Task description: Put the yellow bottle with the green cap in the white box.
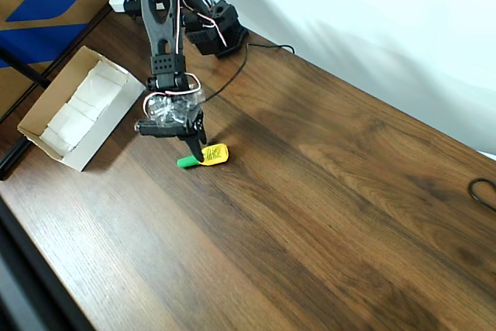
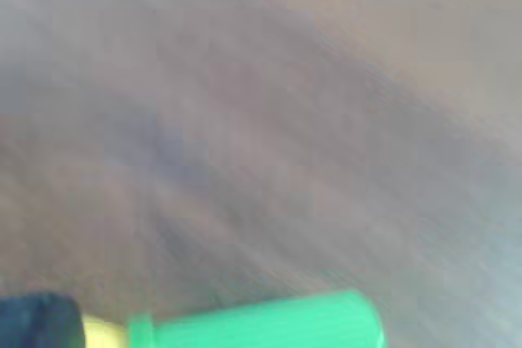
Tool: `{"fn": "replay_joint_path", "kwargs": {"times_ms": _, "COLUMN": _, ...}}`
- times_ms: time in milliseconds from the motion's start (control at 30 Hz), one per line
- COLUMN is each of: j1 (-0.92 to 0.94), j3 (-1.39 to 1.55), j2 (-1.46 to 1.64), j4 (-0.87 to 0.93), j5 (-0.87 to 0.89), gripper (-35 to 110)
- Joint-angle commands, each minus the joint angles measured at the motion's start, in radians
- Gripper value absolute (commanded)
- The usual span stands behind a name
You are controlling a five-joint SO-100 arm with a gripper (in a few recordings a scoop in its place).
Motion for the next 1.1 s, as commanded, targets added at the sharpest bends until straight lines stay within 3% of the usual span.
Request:
{"fn": "replay_joint_path", "kwargs": {"times_ms": 0, "j1": -0.015, "j3": -0.038, "j2": 0.037, "j4": 0.018, "j5": -0.009, "gripper": 25}}
{"fn": "replay_joint_path", "kwargs": {"times_ms": 933, "j1": -0.021, "j3": -0.054, "j2": -0.017, "j4": 0.091, "j5": -0.032, "gripper": 24}}
{"fn": "replay_joint_path", "kwargs": {"times_ms": 1067, "j1": -0.023, "j3": -0.054, "j2": -0.011, "j4": 0.098, "j5": -0.035, "gripper": 15}}
